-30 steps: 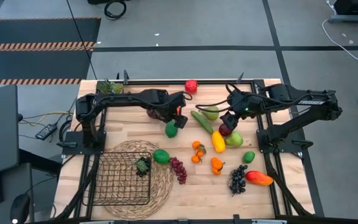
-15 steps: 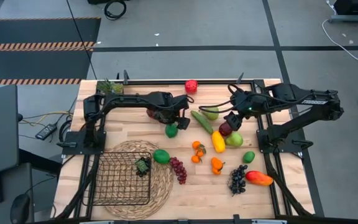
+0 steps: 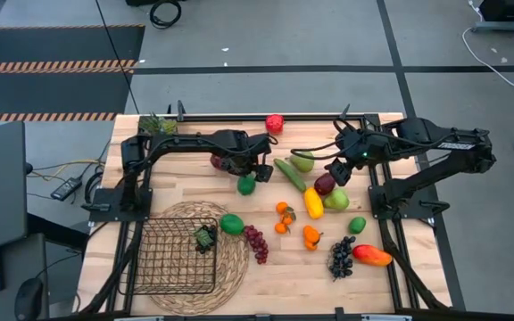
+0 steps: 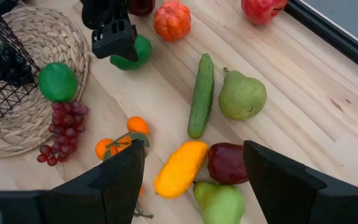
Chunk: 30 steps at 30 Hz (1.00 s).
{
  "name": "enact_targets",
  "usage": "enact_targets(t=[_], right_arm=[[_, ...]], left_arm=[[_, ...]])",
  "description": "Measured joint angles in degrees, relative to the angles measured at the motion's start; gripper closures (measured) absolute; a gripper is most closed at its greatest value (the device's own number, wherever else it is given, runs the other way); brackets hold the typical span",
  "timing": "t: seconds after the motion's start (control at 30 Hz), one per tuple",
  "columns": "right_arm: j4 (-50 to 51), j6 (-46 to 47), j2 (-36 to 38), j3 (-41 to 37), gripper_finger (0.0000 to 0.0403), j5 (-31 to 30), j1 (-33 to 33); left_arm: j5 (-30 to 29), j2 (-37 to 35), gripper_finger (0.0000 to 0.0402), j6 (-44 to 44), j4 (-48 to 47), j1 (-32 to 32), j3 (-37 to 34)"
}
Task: Build produce basket
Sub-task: Put the top lime into the black wire basket
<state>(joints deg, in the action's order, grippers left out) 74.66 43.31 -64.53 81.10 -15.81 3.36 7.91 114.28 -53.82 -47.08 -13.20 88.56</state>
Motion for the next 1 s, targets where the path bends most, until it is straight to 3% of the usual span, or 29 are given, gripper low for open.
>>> enact_targets(t=[0.53, 0.8, 1.0], right_arm=[[0.5, -1.5, 0.0, 0.0, 0.0126, -1.3, -0.2], [0.7, -1.5, 0.0, 0.0, 0.0126, -2.7, -0.2], [2.3, -1.6, 0.0, 0.0, 0.0126, -4.4, -0.2]], left_arm=[[1.0, -0.2, 0.0085, 2.4, -6.6, -0.8, 6.6], [-4.7, -0.2, 0.0085, 2.4, -15.2, 0.3, 6.7], [-2.8, -0.2, 0.0085, 1.6, -14.0, 0.2, 6.7]])
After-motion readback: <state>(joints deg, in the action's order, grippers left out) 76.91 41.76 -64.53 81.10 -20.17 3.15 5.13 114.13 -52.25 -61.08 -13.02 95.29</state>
